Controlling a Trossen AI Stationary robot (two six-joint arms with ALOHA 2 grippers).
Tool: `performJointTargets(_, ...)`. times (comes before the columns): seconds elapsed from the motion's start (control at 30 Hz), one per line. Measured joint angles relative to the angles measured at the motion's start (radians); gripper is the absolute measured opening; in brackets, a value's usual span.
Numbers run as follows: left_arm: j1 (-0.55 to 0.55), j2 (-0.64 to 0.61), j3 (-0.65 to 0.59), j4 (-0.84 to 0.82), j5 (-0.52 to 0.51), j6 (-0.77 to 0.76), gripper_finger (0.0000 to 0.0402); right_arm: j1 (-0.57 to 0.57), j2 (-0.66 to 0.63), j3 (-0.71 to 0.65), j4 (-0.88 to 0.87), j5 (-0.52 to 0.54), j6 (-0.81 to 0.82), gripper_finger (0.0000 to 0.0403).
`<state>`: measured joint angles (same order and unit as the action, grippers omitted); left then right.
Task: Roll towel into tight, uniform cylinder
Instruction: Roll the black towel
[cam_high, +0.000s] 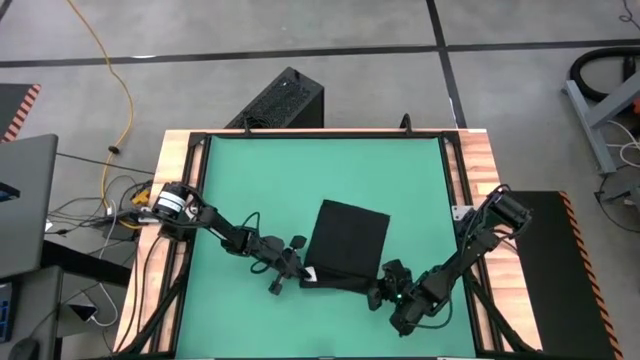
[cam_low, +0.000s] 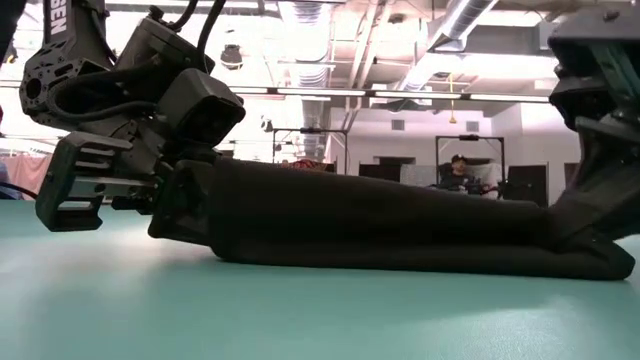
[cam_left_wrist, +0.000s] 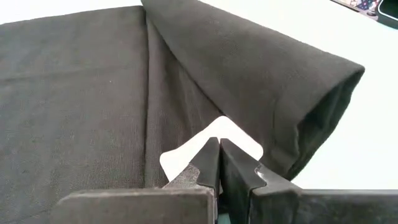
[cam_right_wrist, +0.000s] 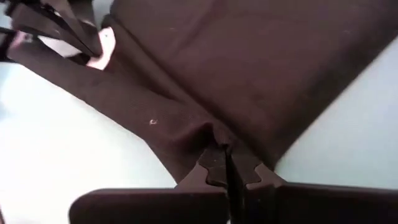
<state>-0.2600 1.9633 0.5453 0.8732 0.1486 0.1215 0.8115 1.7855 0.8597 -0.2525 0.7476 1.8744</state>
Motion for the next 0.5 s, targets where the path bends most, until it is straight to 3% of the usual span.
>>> performJointTargets(0.23,-0.002,-0.028,-0.004,-0.018,0.001,-0.053,0.0,-0.026,-0.003,0.002,-0.015,-0.1,-0.024,0.0005)
performJointTargets(0.5,-0.023,-0.297,-0.008,-0.318,-0.062,-0.108,0.0,-0.042,-0.003,0.002,-0.012,-0.126,-0.05,0.0005)
